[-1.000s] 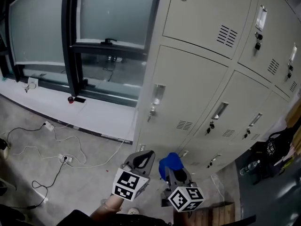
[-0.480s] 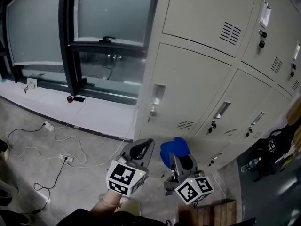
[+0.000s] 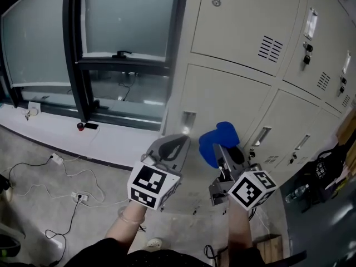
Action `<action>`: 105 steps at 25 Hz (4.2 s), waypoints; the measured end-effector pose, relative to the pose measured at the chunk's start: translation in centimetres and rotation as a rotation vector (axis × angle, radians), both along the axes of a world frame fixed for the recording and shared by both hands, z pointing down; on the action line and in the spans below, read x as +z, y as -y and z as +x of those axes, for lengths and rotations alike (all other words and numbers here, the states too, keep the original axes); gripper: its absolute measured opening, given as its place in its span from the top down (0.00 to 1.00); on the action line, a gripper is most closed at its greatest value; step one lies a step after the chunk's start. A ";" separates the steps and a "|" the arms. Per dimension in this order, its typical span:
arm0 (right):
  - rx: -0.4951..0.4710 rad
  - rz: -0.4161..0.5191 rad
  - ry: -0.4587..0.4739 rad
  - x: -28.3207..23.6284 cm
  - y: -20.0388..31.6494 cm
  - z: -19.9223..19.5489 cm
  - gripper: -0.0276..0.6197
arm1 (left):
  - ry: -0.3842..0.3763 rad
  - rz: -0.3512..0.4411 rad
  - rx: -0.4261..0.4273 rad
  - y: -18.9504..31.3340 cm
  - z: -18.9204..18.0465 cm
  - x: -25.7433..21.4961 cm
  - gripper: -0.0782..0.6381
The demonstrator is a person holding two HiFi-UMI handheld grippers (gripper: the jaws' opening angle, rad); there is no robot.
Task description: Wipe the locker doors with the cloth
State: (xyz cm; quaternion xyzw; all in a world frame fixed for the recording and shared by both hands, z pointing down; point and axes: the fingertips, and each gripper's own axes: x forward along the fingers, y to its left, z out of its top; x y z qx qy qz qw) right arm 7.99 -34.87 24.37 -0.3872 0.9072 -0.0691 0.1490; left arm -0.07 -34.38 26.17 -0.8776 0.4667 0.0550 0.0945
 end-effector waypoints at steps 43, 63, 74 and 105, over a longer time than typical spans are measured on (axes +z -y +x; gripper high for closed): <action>-0.119 -0.090 -0.083 -9.7 8.6 -5.6 0.82 | 0.032 0.112 0.034 4.8 -1.2 -7.4 0.88; 0.078 -0.112 -0.021 -10.0 9.7 4.0 0.82 | 0.016 0.067 0.120 5.1 2.6 -5.8 0.88; 0.151 -0.113 0.000 -10.1 10.1 7.6 0.82 | 0.015 0.071 0.156 5.5 4.1 -5.9 0.88; 0.210 -0.073 0.038 -9.6 9.1 12.2 0.80 | 0.008 0.053 0.159 4.6 4.5 -4.1 0.88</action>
